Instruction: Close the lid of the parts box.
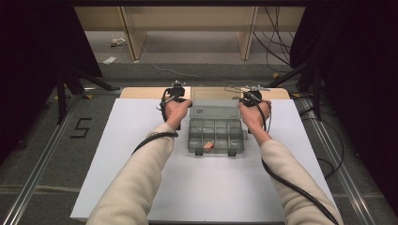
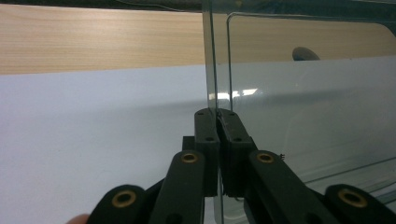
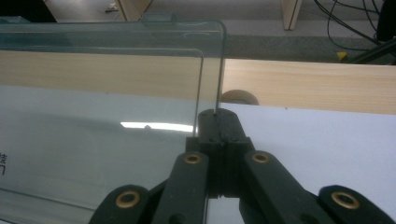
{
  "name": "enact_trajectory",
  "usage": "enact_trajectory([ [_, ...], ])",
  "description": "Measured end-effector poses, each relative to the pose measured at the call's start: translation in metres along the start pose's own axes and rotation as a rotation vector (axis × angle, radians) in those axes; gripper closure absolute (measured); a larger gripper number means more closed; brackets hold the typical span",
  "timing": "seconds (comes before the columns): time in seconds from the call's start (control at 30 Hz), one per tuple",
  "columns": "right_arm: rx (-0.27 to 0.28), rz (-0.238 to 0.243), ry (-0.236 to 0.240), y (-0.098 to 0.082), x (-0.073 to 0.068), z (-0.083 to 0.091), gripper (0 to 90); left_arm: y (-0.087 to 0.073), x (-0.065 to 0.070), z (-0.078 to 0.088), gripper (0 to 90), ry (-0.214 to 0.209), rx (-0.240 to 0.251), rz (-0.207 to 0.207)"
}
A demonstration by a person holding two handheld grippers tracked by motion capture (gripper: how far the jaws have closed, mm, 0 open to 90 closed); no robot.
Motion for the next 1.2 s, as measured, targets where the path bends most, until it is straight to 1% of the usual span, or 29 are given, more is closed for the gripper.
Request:
enact_trajectory([
  [0.1,0.006,0.003,0.005,-0.001,0.000,0.003,90.0,0.000,0.003,0.002,87.9,0.026,0.006,-0.005],
  [0.2,0.013,-0.001,0.013,0.000,0.001,0.005,90.0,-0.001,0.006,0.003,88.6,0.048,0.016,-0.001],
  [0.37,0.016,0.007,0.020,0.001,-0.001,0.009,90.0,-0.001,0.007,0.005,89.2,0.063,0.026,0.002],
  [0.47,0.011,0.006,0.028,0.001,0.000,0.010,89.9,-0.002,0.008,0.006,89.3,0.065,0.033,-0.005],
  [0.53,0.010,-0.003,0.034,0.000,0.000,0.010,89.6,-0.002,0.008,0.007,89.3,0.065,0.038,-0.011],
  [0.6,-0.003,0.004,0.043,0.000,0.002,0.010,88.1,-0.003,0.009,0.008,89.3,0.067,0.045,-0.018],
  [0.73,-0.018,-0.011,0.071,0.005,0.003,0.008,75.8,-0.004,0.011,0.010,89.3,0.064,0.059,-0.032],
  [0.77,-0.017,-0.004,0.076,0.008,0.004,0.008,73.5,-0.005,0.011,0.011,89.3,0.063,0.059,-0.039],
  [0.87,-0.021,-0.004,0.096,0.017,0.006,0.006,69.9,-0.005,0.013,0.012,89.3,0.063,0.066,-0.048],
  [1.0,-0.005,-0.010,0.092,0.028,0.009,0.004,70.8,-0.005,0.012,0.012,89.2,0.062,0.067,-0.044],
  [1.07,-0.009,-0.007,0.094,0.031,0.010,0.003,72.5,-0.006,0.011,0.012,89.2,0.061,0.070,-0.044],
  [1.2,-0.007,-0.018,0.101,0.034,0.013,0.001,75.7,-0.007,0.010,0.012,89.3,0.051,0.072,-0.041],
])
Point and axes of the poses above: each handheld gripper's, and its own axes: z roughly backward along the jaws, y roughly out of its top, x roughly to its right, the point moved 4 cm from there along -z, roughly forward along the jaws, and after that the axes turned 5 degrees about y, right-handed, at the moved point
